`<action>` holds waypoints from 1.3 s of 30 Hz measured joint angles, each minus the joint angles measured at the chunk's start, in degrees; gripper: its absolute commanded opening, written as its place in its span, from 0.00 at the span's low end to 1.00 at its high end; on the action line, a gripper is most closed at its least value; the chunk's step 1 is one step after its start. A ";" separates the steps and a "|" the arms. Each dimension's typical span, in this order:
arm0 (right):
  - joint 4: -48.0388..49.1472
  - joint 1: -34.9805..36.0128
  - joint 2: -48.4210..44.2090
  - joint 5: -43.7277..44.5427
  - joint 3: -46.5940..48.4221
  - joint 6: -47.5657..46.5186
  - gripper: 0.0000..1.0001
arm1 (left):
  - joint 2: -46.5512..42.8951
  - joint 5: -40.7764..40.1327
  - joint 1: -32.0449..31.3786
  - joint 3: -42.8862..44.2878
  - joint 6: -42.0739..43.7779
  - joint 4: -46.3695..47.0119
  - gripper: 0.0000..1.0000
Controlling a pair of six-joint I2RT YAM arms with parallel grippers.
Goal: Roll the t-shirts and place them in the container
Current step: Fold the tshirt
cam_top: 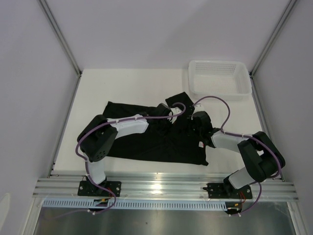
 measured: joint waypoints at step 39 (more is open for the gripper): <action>-9.66 -1.09 -10.99 5.16 5.75 2.67 0.41 | -10.38 -3.67 1.03 -1.99 0.42 -3.45 0.57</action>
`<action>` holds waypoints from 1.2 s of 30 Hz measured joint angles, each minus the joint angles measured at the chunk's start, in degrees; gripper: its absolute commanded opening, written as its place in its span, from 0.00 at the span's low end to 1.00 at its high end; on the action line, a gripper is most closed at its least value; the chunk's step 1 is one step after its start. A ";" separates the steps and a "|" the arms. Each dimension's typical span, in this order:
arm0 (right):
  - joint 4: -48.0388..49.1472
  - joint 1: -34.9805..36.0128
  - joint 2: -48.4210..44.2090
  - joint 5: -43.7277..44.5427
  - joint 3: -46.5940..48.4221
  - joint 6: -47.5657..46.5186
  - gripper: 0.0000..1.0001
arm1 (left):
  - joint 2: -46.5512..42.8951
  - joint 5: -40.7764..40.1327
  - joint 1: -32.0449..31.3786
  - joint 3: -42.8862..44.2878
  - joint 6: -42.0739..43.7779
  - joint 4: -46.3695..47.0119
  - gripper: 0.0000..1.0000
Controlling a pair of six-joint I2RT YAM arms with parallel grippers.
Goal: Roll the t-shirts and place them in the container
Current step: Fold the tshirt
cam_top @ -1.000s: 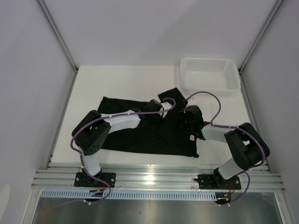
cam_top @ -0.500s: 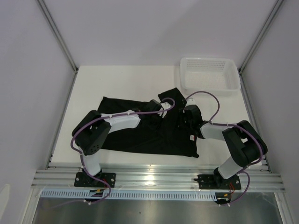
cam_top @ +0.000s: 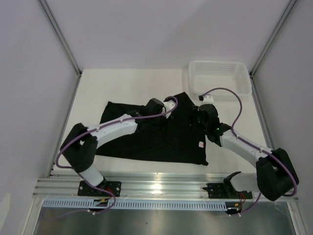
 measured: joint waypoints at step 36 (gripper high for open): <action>-19.17 11.91 -22.34 0.59 -17.75 21.03 0.23 | -10.10 -1.95 45.35 -18.88 46.53 -19.17 0.56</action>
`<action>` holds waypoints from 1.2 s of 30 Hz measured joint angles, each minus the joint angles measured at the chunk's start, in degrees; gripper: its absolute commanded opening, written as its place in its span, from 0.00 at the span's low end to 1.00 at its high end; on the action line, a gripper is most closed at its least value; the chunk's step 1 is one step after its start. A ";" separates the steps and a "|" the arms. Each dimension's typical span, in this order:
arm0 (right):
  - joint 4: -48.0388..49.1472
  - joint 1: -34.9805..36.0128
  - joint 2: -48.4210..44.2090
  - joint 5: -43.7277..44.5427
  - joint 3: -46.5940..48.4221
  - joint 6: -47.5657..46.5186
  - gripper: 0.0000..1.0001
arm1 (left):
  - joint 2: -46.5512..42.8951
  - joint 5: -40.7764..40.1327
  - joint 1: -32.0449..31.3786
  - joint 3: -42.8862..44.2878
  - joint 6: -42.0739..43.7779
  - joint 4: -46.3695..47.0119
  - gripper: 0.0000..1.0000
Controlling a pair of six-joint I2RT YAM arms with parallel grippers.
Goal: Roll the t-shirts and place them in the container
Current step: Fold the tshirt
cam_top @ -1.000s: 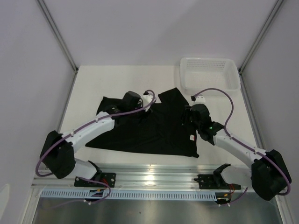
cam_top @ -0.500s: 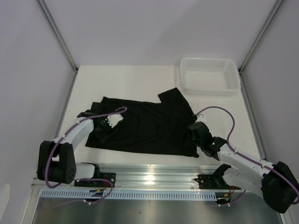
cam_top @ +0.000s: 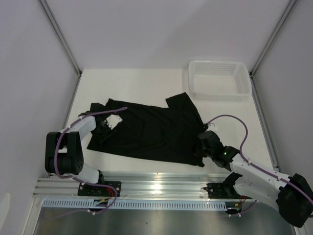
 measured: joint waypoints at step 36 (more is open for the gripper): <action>-6.64 2.71 7.93 2.19 2.29 6.95 0.29 | 4.24 8.37 11.58 9.46 -0.79 -3.76 0.61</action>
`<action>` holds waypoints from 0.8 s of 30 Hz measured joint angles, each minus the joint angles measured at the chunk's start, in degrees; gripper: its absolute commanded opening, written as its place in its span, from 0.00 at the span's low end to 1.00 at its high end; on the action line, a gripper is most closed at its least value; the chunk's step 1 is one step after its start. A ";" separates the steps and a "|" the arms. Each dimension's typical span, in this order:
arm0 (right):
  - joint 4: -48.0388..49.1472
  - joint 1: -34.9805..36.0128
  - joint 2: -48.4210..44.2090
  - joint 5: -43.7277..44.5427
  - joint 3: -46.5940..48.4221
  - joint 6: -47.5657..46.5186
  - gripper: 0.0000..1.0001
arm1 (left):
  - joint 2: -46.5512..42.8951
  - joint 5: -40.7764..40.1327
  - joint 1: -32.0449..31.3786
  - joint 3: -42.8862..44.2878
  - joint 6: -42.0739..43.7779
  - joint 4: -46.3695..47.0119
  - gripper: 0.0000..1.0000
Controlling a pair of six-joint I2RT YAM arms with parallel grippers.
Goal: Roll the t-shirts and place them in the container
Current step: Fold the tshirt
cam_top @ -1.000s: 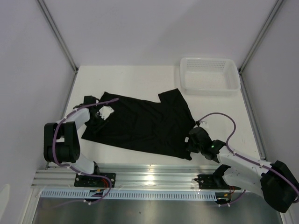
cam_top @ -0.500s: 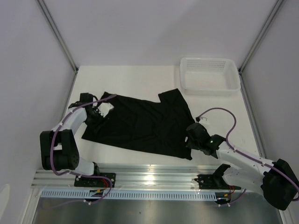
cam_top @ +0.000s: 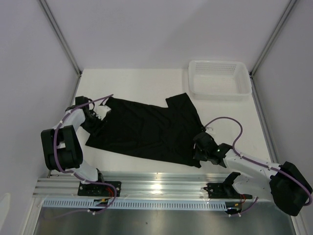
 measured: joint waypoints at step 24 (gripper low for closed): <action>1.31 -3.58 -0.07 -0.68 -1.31 -0.37 0.00 | 0.00 4.15 0.17 1.33 5.57 2.73 0.60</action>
